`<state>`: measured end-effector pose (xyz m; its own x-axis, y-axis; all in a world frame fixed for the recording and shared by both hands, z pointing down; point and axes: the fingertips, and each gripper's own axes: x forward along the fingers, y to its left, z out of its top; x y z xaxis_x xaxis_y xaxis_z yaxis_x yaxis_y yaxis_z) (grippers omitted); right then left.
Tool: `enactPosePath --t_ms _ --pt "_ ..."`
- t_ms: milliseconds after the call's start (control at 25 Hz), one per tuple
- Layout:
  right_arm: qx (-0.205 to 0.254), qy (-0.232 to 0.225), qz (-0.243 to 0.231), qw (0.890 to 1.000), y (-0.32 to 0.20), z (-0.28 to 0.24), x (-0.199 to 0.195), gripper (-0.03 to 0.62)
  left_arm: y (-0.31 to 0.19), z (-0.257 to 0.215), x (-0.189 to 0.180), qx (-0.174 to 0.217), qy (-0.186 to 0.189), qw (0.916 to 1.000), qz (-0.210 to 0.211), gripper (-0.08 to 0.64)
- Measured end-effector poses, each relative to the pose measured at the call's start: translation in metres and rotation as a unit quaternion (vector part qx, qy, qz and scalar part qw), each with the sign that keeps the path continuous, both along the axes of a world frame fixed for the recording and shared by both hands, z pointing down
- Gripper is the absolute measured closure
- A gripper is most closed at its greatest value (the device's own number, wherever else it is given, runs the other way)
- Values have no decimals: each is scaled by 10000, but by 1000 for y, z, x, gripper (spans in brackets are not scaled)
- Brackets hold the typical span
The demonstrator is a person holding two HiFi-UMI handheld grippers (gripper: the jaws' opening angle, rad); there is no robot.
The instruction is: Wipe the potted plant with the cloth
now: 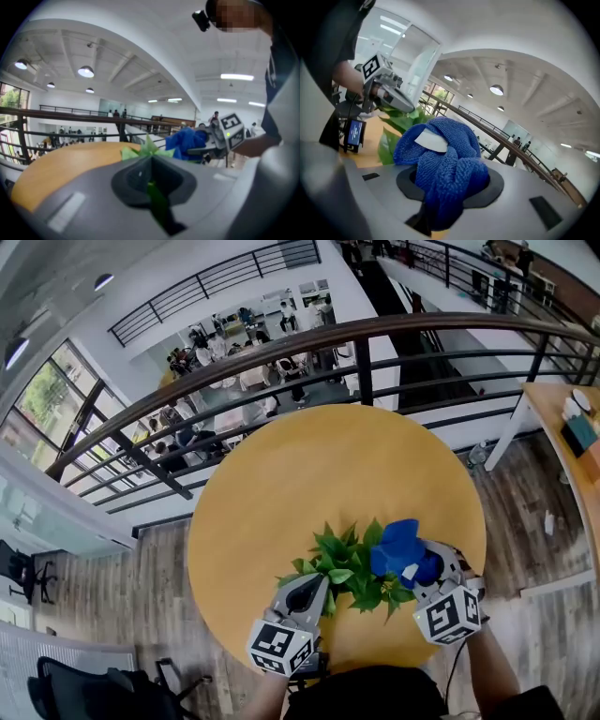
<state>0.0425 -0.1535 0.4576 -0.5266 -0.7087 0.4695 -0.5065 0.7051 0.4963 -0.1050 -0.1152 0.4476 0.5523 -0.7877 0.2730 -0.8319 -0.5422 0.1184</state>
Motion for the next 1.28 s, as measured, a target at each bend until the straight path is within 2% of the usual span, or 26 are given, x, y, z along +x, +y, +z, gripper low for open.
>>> enactPosePath --t_ms 80,120,160,240,320,360,440,520,640,720,760,800,840,920,1000,1040,1160,1280 --pt "97 618 284 9976 -2 18 23 436 0 -1 1 3 1 10000 17 560" --pt "162 829 448 9954 -5 23 36 436 1 -1 3 4 -6 10000 28 560" --pt "216 845 604 9944 -7 22 48 436 1 -1 4 5 -16 10000 37 560" --pt "218 287 943 9949 -10 7 69 436 1 0 6 5 -27 10000 40 560" --pt "89 -293 1364 9902 -9 -2 91 436 1 3 7 -1 -22 10000 37 560" --pt "-33 -350 1567 9870 -6 3 103 436 1 3 7 -2 -18 10000 37 560" --pt "-453 -145 1788 9827 8 31 122 436 1 4 8 6 -23 10000 44 559" --pt "-1067 -139 1697 9796 33 63 123 436 2 3 11 14 -36 10000 65 560" --pt "-1837 -1088 1444 9662 67 84 96 436 2 0 11 27 -40 9999 90 559" --pt "-2029 -1664 1398 9548 74 87 74 435 2 0 10 27 -49 9999 91 560" --pt "-2050 -1769 1415 9522 74 93 66 436 2 0 10 24 -56 9999 98 560" --pt "-2056 -1689 1453 9529 74 104 62 436 3 0 10 19 -64 9999 109 560" --pt "-2078 -1403 1506 9563 73 119 59 436 3 1 11 14 -76 9999 122 560" --pt "-2165 -425 1606 9620 77 157 64 436 4 2 12 1 -97 9998 150 560" --pt "-2248 425 1673 9590 84 185 75 436 5 4 12 -3 -114 9998 159 560" --pt "-2285 647 1710 9562 87 192 81 436 5 4 12 0 -119 9998 155 560" --pt "-2279 687 1968 9511 91 187 107 436 5 6 12 16 -108 9998 151 560" --pt "-1900 268 2274 9547 82 144 132 436 5 6 13 26 -83 9999 148 559"
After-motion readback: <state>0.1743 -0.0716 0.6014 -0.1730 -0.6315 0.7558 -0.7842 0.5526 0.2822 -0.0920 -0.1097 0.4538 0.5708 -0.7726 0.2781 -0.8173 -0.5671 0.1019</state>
